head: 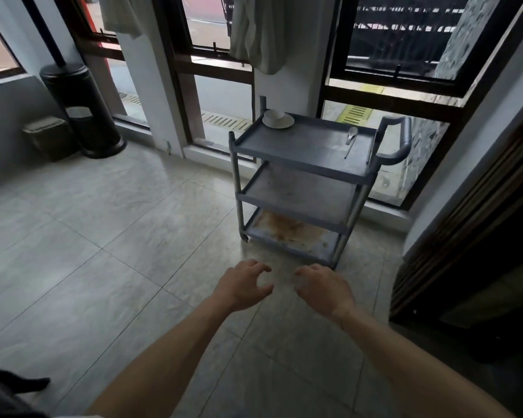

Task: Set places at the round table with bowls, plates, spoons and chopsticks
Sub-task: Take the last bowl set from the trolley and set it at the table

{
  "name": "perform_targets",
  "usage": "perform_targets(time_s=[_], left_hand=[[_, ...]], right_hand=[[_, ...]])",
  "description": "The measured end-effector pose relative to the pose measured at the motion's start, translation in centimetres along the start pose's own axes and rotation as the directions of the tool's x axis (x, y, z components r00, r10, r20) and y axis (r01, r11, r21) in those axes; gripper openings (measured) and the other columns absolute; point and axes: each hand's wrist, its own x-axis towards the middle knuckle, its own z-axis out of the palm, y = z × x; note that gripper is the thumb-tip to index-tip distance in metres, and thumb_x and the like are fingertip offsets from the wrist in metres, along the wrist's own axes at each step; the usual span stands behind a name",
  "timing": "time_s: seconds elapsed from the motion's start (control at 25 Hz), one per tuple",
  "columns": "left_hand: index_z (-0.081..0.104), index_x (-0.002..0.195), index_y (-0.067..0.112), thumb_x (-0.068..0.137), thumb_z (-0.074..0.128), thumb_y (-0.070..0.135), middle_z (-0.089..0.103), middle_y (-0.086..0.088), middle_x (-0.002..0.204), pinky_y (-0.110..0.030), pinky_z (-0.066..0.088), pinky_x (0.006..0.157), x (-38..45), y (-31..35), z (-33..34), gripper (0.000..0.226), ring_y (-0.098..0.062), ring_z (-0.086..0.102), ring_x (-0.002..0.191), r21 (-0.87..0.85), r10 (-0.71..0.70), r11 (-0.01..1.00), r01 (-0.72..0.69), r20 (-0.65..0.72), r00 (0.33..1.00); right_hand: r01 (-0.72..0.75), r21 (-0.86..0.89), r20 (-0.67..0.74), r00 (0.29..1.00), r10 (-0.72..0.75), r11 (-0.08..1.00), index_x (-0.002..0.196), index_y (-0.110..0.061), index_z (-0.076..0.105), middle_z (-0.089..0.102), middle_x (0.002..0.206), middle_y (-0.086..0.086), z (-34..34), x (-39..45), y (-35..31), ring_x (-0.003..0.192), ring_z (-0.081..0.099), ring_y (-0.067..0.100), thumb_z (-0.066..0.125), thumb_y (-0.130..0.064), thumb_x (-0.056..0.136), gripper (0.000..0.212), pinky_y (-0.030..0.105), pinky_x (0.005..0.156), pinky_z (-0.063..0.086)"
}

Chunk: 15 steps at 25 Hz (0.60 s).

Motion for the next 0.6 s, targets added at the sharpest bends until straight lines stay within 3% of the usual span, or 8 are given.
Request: perform_targets(time_s=[0.36,0.6], left_hand=[[0.056,0.130,0.028,0.086,0.056,0.050,0.056,0.002,0.135,-0.038,0.049,0.096,15.8,-6.2,-4.5,0.049,-0.020,0.055,0.118,-0.018,0.056,0.998,-0.056,-0.010,0.998],[0.060,0.124,0.027,0.080,0.052,0.053,0.061,0.001,0.124,-0.037,0.051,0.090,26.9,-12.4,-9.2,0.052,-0.019,0.059,0.108,-0.052,0.116,0.992,-0.115,0.024,0.993]], right_hand=[[-0.050,0.039,-0.038,0.998,0.052,0.998,0.125,-0.031,0.057,0.060,0.123,0.000,-2.2,16.6,0.6,0.110,0.058,0.025,0.053,-0.041,0.087,0.039,0.034,0.086,0.045],[-0.119,0.080,-0.065,0.990,0.124,0.990,0.123,-0.031,0.059,0.059,0.125,-0.001,-3.5,28.7,-1.1,0.114,0.056,0.024,0.053,-0.043,0.086,0.039,0.036,0.092,0.046]])
